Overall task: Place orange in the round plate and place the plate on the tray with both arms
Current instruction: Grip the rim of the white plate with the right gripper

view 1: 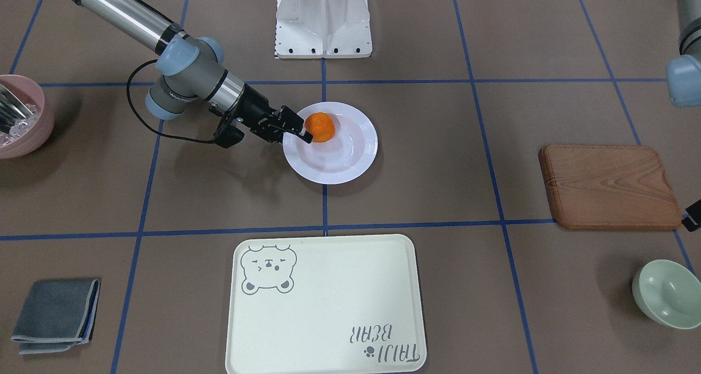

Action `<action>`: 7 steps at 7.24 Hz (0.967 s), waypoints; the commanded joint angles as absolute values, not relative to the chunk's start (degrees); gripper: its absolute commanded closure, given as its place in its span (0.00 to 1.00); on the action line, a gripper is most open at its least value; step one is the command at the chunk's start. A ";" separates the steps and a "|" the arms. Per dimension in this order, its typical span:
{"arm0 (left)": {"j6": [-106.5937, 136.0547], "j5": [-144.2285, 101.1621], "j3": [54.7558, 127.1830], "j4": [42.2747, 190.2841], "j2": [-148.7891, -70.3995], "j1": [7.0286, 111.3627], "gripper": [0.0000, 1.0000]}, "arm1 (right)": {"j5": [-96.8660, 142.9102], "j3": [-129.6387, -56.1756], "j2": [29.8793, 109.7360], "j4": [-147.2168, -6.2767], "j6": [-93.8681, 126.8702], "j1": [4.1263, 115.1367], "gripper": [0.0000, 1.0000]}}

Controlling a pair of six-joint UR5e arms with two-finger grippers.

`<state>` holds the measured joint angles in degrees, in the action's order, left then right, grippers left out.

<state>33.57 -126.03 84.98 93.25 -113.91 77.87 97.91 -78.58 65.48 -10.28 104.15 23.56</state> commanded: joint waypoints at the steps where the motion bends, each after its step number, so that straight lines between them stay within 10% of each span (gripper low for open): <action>1: 33.49 -125.34 84.99 93.25 -113.91 77.87 0.01 | 97.91 -78.66 65.39 -10.28 104.15 23.55 0.40; 7: 33.57 -125.24 85.08 93.25 -113.99 77.87 0.01 | 97.91 -78.66 64.95 -10.20 107.67 23.55 0.65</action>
<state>33.57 -125.25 85.02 93.25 -113.99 77.87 97.91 -78.66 65.02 -10.26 107.46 23.56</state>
